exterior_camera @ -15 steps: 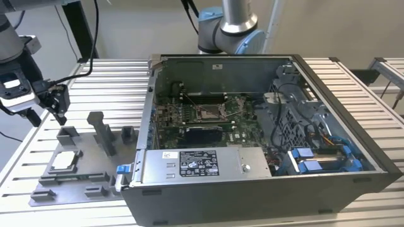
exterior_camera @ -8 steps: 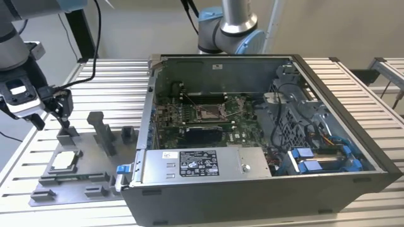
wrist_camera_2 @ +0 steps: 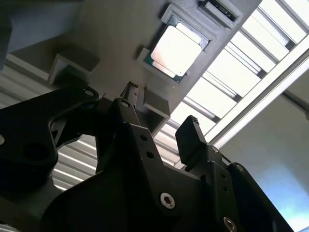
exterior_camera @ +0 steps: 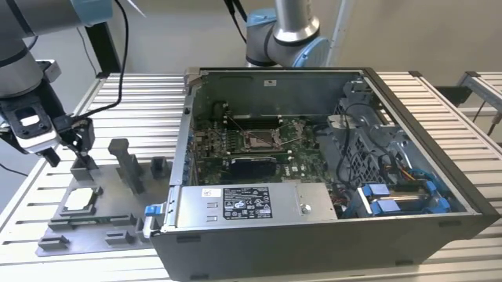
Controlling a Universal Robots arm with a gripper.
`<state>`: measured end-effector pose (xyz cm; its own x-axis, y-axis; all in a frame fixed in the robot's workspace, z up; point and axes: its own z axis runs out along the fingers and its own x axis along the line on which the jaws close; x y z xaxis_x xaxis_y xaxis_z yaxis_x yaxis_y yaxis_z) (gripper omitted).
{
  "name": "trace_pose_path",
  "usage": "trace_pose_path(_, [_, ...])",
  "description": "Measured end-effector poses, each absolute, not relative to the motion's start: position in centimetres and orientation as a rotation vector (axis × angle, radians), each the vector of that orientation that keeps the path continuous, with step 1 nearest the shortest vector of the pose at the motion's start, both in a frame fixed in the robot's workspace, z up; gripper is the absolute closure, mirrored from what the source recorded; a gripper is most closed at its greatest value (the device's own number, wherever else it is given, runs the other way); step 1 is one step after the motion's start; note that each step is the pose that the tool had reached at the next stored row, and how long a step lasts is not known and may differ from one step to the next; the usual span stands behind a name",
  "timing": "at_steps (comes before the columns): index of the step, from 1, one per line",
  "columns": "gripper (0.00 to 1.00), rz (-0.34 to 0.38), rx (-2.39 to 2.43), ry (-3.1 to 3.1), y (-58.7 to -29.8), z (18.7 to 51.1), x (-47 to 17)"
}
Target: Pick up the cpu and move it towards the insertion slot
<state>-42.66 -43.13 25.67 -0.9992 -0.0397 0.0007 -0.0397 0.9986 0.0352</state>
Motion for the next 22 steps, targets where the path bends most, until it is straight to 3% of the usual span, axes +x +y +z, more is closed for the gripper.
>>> trace_pose_path(19, [1.0, -0.055, 0.048, -3.139, -44.6, 22.9, -42.5])
trace_pose_path(20, [0.0, -0.055, 0.047, -3.139, -44.7, 22.8, -42.5])
trace_pose_path(22, [0.0, -0.055, 0.047, -3.139, -44.7, 22.5, -42.5])
